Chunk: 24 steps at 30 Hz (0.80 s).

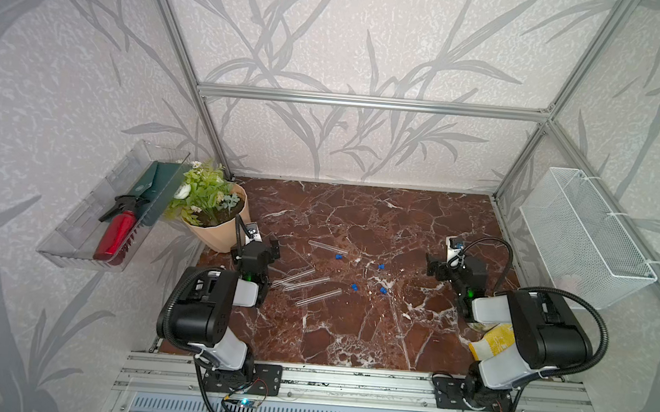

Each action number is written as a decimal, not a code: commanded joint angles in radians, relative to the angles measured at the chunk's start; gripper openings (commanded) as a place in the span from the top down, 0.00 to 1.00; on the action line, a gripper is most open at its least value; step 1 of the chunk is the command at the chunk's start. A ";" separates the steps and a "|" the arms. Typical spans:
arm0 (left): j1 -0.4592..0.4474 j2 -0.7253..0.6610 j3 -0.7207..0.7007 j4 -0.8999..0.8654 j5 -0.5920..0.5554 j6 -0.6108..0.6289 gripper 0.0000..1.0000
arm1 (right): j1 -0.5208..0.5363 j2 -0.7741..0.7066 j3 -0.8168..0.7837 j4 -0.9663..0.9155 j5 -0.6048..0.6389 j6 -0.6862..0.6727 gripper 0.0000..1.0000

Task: Insert stoppers into test tubes
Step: Pick up the test tube at the center of the board.

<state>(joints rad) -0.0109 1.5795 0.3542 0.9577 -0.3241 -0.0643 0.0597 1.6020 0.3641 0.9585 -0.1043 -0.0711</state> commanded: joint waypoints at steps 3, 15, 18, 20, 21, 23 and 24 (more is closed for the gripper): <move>0.002 -0.014 0.011 0.005 -0.003 -0.005 0.01 | -0.001 -0.017 0.015 0.010 0.008 0.006 0.01; 0.002 -0.020 0.016 -0.016 -0.003 -0.008 0.01 | -0.002 -0.017 0.015 0.009 0.005 0.006 0.01; 0.003 -0.021 0.016 -0.015 -0.003 -0.008 0.01 | -0.001 -0.018 0.015 0.010 0.007 0.005 0.01; 0.003 -0.021 0.016 -0.016 -0.003 -0.008 0.01 | -0.001 -0.017 0.015 0.010 0.007 0.006 0.01; 0.002 -0.021 0.016 -0.015 -0.003 -0.007 0.01 | -0.001 -0.017 0.015 0.010 0.007 0.006 0.01; 0.002 -0.021 0.016 -0.015 -0.003 -0.008 0.01 | -0.001 -0.017 0.015 0.010 0.007 0.006 0.01; 0.002 -0.022 0.016 -0.016 -0.003 -0.008 0.01 | -0.001 -0.017 0.015 0.010 0.007 0.007 0.01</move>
<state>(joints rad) -0.0109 1.5795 0.3542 0.9459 -0.3241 -0.0650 0.0597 1.6020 0.3641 0.9585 -0.1043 -0.0711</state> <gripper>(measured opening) 0.992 0.991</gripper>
